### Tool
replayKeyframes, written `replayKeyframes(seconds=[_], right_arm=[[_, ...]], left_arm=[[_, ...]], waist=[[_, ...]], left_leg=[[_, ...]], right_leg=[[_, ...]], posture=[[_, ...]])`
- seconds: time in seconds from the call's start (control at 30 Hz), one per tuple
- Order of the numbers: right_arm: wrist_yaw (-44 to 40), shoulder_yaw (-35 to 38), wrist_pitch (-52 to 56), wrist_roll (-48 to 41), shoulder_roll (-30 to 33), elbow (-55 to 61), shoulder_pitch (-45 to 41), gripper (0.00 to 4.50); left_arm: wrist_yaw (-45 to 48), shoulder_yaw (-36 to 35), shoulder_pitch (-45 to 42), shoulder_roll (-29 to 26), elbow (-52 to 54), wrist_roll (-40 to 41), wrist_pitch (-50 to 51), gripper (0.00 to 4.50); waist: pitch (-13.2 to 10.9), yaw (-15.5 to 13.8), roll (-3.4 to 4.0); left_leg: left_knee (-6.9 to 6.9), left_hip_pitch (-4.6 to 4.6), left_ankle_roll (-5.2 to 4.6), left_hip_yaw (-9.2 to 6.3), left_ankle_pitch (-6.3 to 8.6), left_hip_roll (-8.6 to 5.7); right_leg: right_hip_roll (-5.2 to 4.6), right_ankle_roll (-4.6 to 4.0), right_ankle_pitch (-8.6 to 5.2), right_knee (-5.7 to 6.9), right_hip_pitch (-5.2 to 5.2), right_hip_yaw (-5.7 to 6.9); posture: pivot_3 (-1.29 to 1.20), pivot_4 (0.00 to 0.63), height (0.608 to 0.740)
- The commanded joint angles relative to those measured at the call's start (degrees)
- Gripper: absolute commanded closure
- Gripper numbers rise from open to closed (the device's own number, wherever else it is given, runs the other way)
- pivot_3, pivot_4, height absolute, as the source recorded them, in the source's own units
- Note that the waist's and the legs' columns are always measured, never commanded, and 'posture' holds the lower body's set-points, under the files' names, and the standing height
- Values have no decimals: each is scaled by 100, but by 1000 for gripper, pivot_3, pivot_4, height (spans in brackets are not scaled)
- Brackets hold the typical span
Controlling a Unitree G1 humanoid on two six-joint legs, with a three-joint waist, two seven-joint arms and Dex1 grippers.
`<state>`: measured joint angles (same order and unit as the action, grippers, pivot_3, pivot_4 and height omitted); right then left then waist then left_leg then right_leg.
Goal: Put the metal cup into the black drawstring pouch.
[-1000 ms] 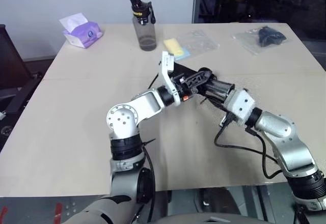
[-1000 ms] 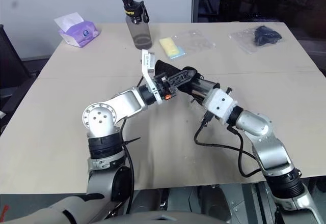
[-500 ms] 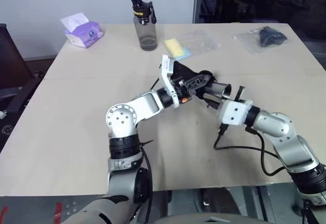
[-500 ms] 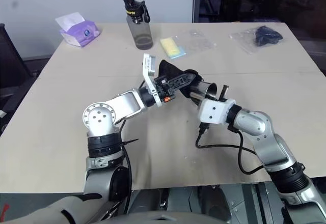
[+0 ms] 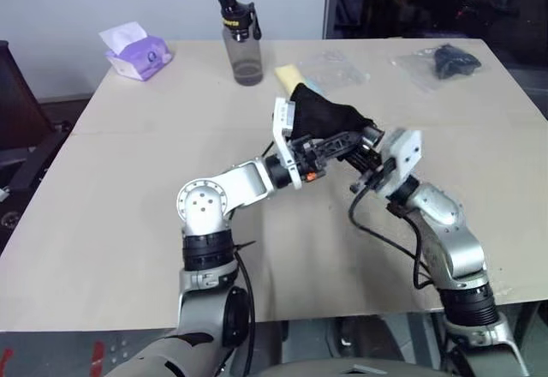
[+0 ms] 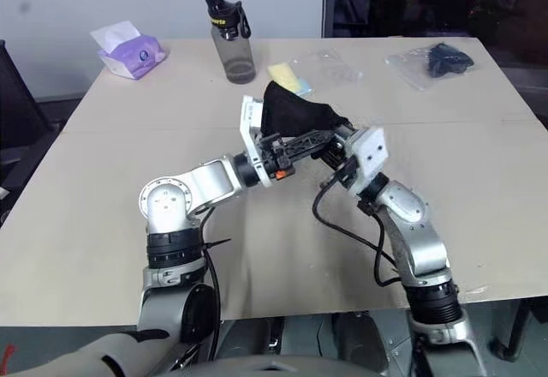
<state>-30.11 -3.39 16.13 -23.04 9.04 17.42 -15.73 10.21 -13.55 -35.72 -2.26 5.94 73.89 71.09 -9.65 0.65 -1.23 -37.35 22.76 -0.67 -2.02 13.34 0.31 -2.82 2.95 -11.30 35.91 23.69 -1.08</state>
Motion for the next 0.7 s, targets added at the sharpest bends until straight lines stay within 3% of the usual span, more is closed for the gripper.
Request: replayKeyframes(seconds=[0.03,0.17,0.27,0.37,0.57,0.7], right_arm=[[225,467,383,-1083,-289,514,-19,4448],[-128,49,98,-398,170,488,-86,4448],[-612,-961,-1164,1527,1209,103,-272,4448],[-642,-1495,-2118,2667,1720,-306,-574,4448],[-554,-2033,-2905,4183,2112,-964,-1188,4448],[-571,-1919,-2541,4136,1847,-1073,-1303,4448]], left_arm=[[-48,106,90,-84,199,297,49,4500],[-105,191,130,-145,229,420,-24,4500],[-140,244,71,-117,169,401,-140,4500],[-157,296,-2,-80,116,393,-226,4500],[-174,354,-209,27,-112,293,-469,4500],[-145,460,-196,60,-61,319,-481,4500]], waist=[[0,-1,0],[-1,7,2],[-1,13,2],[-1,25,2],[-4,10,-4],[-8,1,-10]], left_leg=[[0,0,0,1,0,-1],[0,0,0,2,0,-1],[0,0,-1,6,0,-2],[0,-4,0,8,0,-2],[2,-3,1,8,-1,-1],[2,0,3,5,-1,-2]], right_leg=[[-1,-1,0,-1,0,0],[0,-4,-3,-1,0,0],[0,-6,-6,-2,1,-1],[2,6,-15,-3,0,-2],[3,-3,-5,-4,1,-4],[2,-1,-3,-6,1,-3]], posture=[[0,150,740],[0,150,740],[0,150,740],[0,150,740],[0,150,740],[0,150,740]])
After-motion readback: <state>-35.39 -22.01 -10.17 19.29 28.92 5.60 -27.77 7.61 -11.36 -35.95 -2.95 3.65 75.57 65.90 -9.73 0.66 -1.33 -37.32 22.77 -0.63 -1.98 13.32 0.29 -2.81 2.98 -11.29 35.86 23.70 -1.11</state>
